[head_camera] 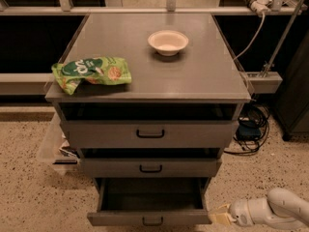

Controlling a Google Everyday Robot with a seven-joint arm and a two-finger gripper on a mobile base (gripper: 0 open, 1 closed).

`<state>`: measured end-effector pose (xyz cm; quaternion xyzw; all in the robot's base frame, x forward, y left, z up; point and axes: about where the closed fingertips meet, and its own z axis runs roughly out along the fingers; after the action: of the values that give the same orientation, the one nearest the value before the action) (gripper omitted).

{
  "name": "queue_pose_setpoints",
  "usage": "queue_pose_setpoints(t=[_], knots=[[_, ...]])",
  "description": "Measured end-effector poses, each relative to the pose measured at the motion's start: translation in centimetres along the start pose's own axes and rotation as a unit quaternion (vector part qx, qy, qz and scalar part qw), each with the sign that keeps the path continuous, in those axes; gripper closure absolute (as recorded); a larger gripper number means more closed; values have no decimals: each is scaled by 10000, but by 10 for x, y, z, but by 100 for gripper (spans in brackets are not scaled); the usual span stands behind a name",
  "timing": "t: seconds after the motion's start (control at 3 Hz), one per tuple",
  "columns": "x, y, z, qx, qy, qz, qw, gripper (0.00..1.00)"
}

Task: Close bottom drawer

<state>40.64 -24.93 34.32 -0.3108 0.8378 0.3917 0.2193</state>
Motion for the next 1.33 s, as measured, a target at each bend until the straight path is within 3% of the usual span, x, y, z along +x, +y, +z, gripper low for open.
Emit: queue_pose_setpoints(t=[0.67, 1.0, 1.33], knots=[[49, -21, 23, -111, -462, 178, 9987, 100], [65, -47, 42, -192, -563, 260, 9979, 100], [58, -67, 58, -210, -591, 158, 9979, 100]])
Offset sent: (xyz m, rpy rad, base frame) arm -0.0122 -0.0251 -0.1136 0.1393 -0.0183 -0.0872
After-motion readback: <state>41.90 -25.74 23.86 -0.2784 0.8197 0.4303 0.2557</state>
